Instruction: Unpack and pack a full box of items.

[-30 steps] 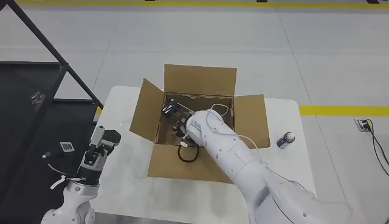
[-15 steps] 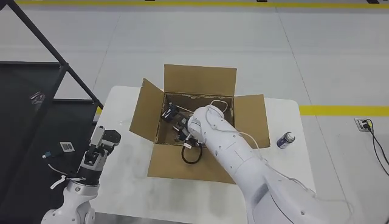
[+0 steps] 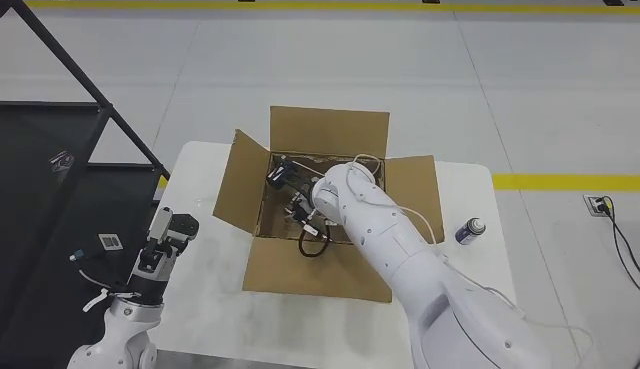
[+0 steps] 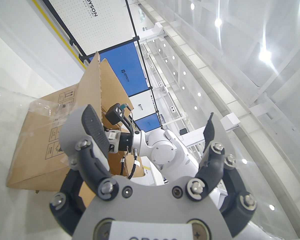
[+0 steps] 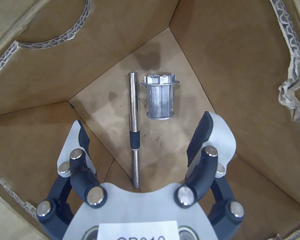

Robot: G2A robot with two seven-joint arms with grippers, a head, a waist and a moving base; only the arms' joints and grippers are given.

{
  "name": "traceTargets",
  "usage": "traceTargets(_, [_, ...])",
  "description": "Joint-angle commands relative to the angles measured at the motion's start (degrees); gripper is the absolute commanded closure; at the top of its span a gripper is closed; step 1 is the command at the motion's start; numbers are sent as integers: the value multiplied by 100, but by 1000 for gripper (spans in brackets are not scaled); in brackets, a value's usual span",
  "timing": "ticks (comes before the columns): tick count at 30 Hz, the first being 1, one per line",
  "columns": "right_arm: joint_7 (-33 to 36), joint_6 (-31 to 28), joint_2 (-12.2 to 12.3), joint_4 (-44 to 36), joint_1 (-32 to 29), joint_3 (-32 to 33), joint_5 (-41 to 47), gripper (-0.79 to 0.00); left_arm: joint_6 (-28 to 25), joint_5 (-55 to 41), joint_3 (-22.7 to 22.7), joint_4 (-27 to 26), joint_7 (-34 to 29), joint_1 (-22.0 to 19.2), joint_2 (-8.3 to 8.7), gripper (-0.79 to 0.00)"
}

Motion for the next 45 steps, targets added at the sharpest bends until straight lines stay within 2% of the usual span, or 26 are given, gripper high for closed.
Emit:
traceTargets(1, [-1,0,0,0,0,0,0,-785,0,0,0,0,0,0,0,-785])
traceTargets(12, [128,-138,18,-34,-50,18,26,-785,0,0,0,0,0,0,0,-785])
traceTargets(21, [484,-527,145,-263,-226,97,55,-785,0,0,0,0,0,0,0,-785])
traceTargets(27, [313,-762,318,-505,-423,199,68,-785,0,0,0,0,0,0,0,-785])
traceTargets(32, [426,-608,465,-1096,-676,266,-3,-785,0,0,0,0,0,0,0,-785])
traceTargets(45, [1462,89,1041,-3684,-1628,782,-397,-785,0,0,0,0,0,0,0,-785])
